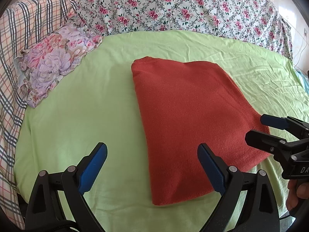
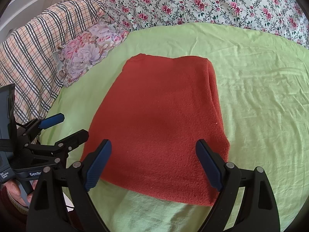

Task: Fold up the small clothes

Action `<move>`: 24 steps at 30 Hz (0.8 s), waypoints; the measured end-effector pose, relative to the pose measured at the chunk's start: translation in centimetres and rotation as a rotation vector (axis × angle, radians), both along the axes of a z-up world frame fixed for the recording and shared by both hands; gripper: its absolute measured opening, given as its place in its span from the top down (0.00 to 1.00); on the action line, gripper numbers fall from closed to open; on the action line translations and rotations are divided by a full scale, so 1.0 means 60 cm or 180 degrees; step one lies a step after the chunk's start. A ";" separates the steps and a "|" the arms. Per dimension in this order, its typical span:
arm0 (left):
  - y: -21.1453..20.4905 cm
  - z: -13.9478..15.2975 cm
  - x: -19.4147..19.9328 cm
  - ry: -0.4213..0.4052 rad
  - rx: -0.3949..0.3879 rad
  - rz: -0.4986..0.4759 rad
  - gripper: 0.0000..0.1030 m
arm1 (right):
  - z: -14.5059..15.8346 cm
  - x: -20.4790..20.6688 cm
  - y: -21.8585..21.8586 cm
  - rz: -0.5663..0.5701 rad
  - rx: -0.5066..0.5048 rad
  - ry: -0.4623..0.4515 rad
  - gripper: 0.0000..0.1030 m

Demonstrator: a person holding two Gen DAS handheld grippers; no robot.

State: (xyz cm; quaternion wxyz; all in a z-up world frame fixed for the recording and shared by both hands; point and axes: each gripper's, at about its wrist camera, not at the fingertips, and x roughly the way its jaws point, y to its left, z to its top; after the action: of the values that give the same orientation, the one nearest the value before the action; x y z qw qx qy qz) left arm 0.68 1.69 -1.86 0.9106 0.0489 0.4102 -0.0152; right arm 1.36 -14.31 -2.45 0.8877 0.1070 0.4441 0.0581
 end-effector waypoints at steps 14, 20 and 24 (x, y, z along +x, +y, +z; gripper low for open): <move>0.002 -0.003 0.007 0.0038 -0.0010 -0.0022 0.08 | 0.003 0.007 -0.003 0.0033 -0.0062 -0.0001 0.14; 0.001 -0.004 0.013 0.0051 0.0000 -0.0029 0.08 | 0.005 0.011 -0.013 0.0053 -0.0061 -0.0006 0.14; 0.001 -0.004 0.019 0.0057 -0.0015 -0.0043 0.08 | 0.005 0.015 -0.015 0.0077 -0.0088 -0.0008 0.14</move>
State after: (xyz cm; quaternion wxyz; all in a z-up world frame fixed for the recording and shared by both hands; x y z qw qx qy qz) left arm 1.79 1.74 -2.07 0.9068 0.0493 0.4179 -0.0228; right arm 2.25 -15.19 -2.18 0.8889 0.0893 0.4450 0.0628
